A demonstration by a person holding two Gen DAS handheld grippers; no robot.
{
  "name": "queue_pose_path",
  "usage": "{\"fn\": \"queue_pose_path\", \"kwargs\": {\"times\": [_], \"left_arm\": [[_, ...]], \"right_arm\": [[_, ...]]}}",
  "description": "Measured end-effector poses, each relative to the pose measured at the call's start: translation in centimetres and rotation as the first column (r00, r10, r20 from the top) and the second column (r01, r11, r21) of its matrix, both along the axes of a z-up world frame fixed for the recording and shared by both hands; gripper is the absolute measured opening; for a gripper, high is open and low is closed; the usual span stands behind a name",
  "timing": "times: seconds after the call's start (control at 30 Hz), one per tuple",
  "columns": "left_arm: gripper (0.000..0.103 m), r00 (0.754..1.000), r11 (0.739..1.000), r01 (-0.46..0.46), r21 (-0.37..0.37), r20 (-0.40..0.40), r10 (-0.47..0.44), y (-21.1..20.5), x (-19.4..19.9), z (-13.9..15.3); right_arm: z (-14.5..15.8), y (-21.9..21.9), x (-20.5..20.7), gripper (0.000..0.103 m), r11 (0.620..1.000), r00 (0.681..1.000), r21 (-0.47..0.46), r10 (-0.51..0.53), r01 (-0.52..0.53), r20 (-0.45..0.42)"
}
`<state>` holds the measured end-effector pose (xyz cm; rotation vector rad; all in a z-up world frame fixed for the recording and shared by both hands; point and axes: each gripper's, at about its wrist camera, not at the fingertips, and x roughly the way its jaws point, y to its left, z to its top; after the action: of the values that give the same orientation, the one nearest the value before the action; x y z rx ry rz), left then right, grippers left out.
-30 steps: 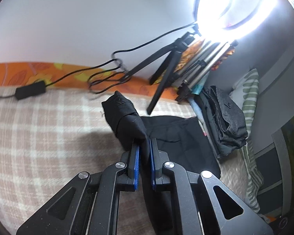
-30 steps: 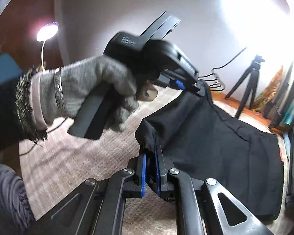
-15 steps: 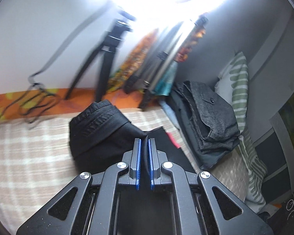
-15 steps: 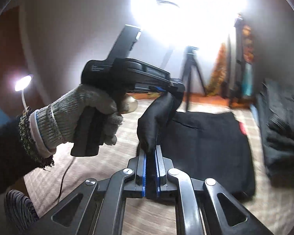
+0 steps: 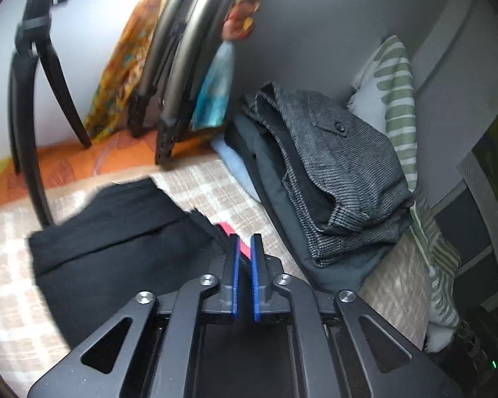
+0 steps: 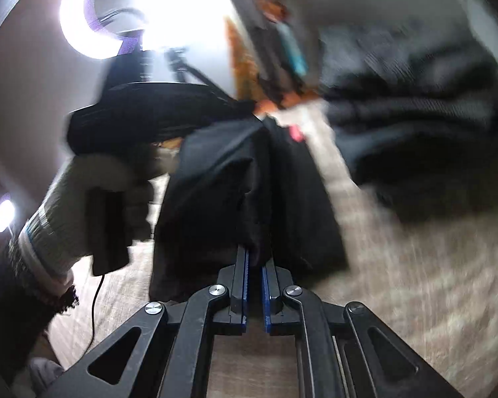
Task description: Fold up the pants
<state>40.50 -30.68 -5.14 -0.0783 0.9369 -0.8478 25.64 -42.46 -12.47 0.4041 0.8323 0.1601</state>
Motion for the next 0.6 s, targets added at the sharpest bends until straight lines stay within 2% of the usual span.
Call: {"fn": "queue_pose_path", "kwargs": {"times": [0.1, 0.2, 0.3, 0.4, 0.5, 0.6], "left_arm": [[0.014, 1.0, 1.0, -0.009, -0.026, 0.029, 0.009, 2.7, -1.0, 1.9], [0.017, 0.997, 1.0, -0.009, 0.0, 0.079, 0.009, 5.7, -3.5, 2.8], [0.017, 0.994, 0.998, 0.019, 0.056, 0.104, -0.025, 7.9, -6.4, 1.6], [0.017, 0.991, 0.99, 0.036, 0.135, 0.12, -0.053, 7.7, -7.1, -0.4], [0.017, 0.995, 0.989, 0.031, 0.142, 0.093, -0.044, 7.1, -6.4, -2.0], [0.017, 0.993, 0.985, 0.046, 0.167, 0.098, -0.063, 6.7, -6.4, -3.1]], "right_arm": [[-0.8, -1.2, 0.2, 0.003, 0.999, 0.999, 0.012, -0.039, 0.039, -0.028], [-1.1, -1.9, 0.2, 0.001, 0.997, 0.997, 0.018, -0.07, 0.07, -0.042], [-0.7, -2.6, -0.1, 0.0, 0.994, 0.993, 0.012, -0.112, 0.112, -0.035], [-0.1, -2.9, -0.5, 0.0, 0.992, 0.992, -0.019, -0.127, 0.127, -0.013], [0.6, -2.5, 0.0, 0.007, 0.996, 0.997, -0.015, -0.082, 0.082, -0.002], [2.3, -2.6, 1.5, 0.037, 0.997, 0.997, -0.041, -0.058, 0.06, 0.048]]}}
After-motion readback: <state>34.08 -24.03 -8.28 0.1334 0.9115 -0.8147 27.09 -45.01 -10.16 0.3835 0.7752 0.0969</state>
